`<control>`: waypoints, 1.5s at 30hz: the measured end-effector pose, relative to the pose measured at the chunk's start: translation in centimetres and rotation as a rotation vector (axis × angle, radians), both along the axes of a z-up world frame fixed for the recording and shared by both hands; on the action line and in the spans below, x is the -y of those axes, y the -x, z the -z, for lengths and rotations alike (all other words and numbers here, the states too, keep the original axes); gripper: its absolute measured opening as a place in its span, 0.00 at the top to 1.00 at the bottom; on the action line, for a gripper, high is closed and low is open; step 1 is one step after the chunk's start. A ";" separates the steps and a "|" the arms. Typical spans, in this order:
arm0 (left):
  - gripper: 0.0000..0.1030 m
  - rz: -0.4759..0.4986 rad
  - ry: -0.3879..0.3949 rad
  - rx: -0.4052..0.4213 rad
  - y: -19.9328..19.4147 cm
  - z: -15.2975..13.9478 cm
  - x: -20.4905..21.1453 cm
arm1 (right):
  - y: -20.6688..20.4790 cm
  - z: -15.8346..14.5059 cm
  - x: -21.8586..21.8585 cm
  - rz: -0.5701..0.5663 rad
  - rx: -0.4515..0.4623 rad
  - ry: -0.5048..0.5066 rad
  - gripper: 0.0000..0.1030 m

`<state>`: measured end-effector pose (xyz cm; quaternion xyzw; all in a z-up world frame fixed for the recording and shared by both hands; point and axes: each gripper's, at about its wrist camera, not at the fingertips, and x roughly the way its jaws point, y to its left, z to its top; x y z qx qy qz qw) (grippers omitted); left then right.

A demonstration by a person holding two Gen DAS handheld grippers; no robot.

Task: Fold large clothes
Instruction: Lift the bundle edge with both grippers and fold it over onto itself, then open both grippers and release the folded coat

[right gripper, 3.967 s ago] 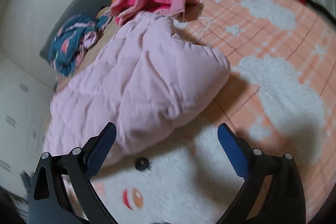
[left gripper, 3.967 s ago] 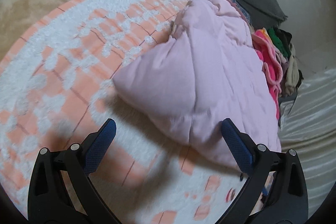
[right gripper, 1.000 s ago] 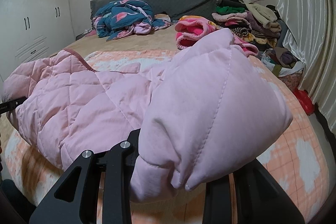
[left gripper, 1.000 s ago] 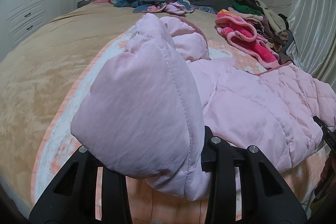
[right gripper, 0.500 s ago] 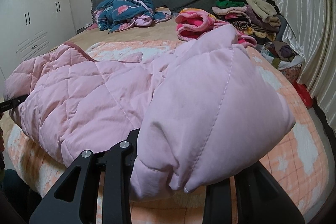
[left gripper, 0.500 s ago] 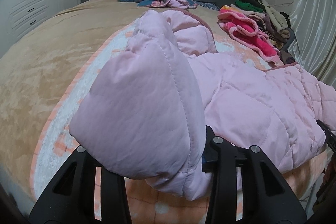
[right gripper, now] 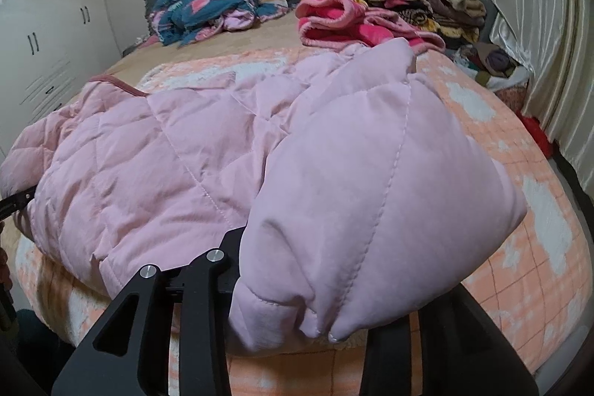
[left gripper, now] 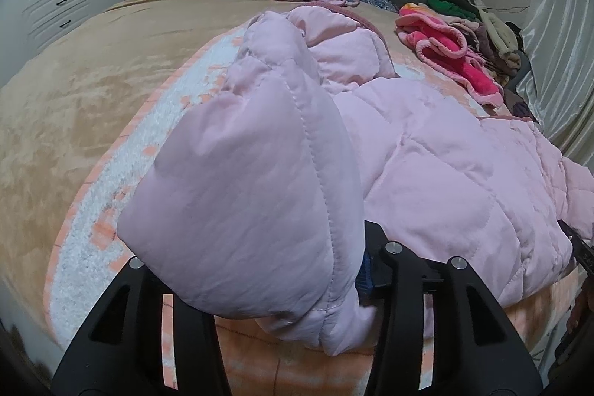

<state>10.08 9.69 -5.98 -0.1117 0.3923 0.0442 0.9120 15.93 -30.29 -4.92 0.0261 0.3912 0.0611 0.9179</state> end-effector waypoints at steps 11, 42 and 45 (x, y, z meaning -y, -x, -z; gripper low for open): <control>0.59 -0.028 0.022 -0.028 -0.4 0.3 0.0 | -1.8 1.0 0.3 0.043 -0.060 -0.038 0.60; 0.42 -0.018 0.014 -0.008 3.0 -2.0 -1.5 | 5.5 -6.0 0.6 0.005 0.127 0.014 0.13; 0.40 -0.025 -0.030 0.012 4.1 -3.1 -1.1 | 3.6 -4.8 -1.5 -0.056 0.059 0.040 0.12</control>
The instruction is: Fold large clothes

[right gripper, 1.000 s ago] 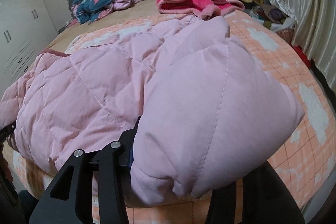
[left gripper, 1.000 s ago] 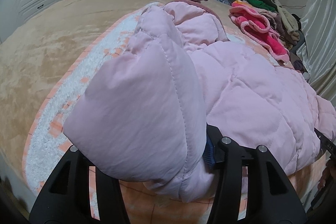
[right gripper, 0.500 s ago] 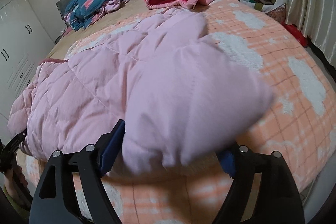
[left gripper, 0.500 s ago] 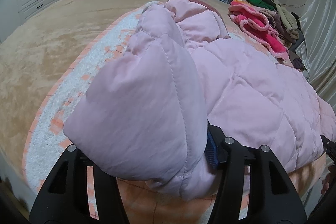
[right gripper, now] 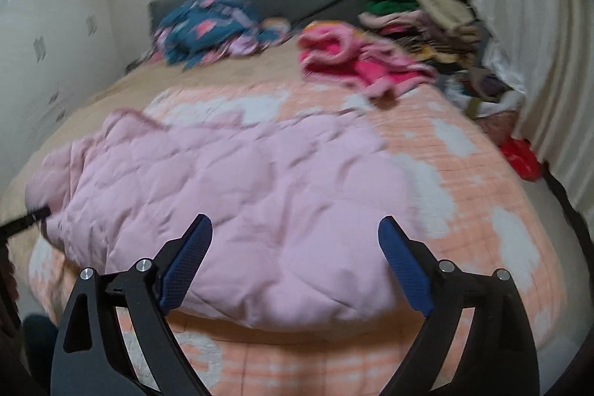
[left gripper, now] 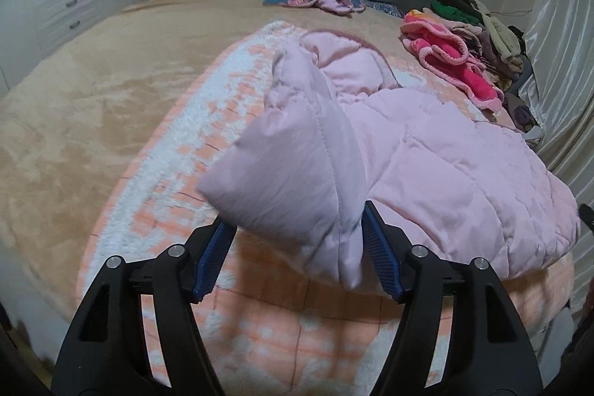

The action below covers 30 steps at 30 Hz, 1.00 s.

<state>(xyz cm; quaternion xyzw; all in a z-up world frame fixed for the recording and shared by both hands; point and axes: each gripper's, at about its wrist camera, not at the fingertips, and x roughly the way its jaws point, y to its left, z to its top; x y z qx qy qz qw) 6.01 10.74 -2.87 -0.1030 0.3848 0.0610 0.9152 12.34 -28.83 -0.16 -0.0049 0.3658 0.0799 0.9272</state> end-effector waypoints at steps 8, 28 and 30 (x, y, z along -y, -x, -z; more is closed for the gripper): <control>0.33 0.021 -0.065 0.083 1.0 -3.6 0.8 | -2.1 3.4 -1.5 -0.004 -0.132 0.041 0.12; 0.09 0.059 -0.023 -0.011 0.9 -1.9 3.0 | 4.3 -1.7 0.0 -0.025 0.038 -0.029 0.04; 0.09 0.072 -0.025 0.009 1.5 -2.8 3.8 | 5.8 -3.3 -0.2 -0.036 0.087 -0.024 0.04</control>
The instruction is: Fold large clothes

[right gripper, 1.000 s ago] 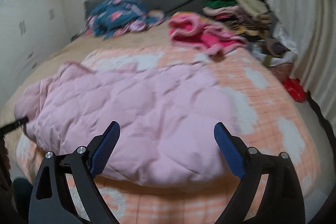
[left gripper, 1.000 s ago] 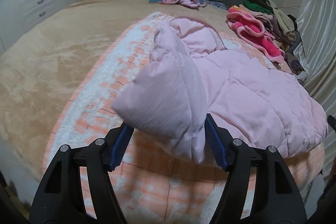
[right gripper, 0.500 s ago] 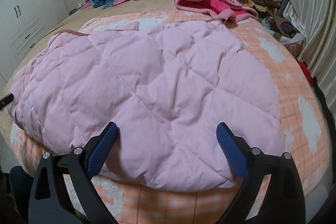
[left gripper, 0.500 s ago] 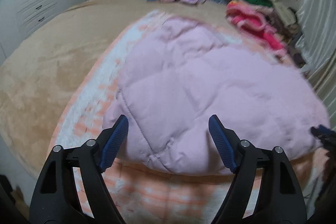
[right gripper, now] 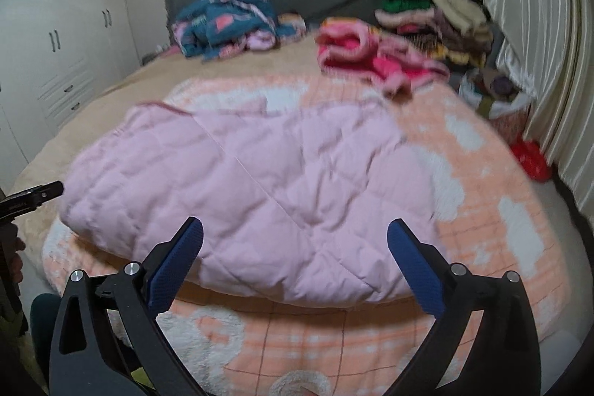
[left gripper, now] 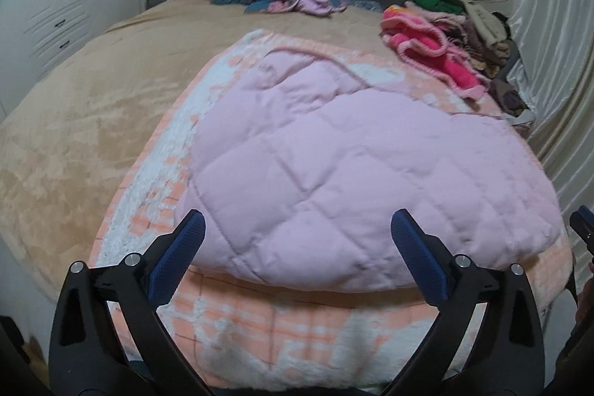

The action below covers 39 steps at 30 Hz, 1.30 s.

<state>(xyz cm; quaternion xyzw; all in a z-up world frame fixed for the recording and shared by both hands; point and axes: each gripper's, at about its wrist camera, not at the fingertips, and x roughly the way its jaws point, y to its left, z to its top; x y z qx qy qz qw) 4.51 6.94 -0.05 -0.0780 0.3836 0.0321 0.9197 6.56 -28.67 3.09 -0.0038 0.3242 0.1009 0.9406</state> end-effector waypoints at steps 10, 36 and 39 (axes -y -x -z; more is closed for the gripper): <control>0.09 0.065 -0.034 0.099 4.3 -3.5 3.6 | 6.3 -4.9 -1.6 -0.032 0.168 0.002 0.04; 0.09 0.100 -0.021 0.131 10.2 -0.6 6.8 | 10.8 0.8 -6.6 -0.081 0.021 -0.004 0.04; 0.09 0.097 -0.035 0.112 10.0 -0.2 6.8 | 10.6 1.0 -6.7 -0.082 0.013 -0.003 0.04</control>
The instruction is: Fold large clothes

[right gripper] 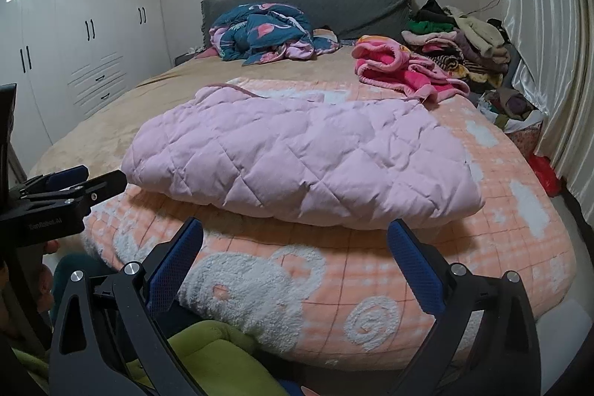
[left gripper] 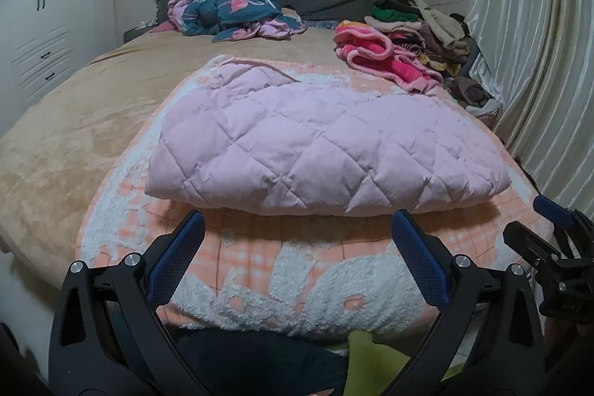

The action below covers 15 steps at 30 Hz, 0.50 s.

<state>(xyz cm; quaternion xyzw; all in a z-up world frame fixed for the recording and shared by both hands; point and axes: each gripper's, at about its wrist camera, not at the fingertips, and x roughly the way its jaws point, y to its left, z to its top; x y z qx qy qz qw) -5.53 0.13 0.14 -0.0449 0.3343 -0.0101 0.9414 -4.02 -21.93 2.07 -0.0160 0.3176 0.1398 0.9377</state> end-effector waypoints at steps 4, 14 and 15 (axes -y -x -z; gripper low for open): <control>0.09 -0.010 -0.003 -0.006 -0.1 0.1 -0.2 | -0.3 0.2 0.1 -0.002 -0.013 -0.010 0.04; 0.09 -0.024 -0.016 -0.001 -0.1 -0.1 -0.5 | -0.2 -0.2 0.2 -0.005 -0.005 -0.021 0.04; 0.09 -0.025 -0.017 0.001 -0.1 -0.1 -0.5 | -0.2 -0.2 0.2 -0.004 -0.003 -0.020 0.04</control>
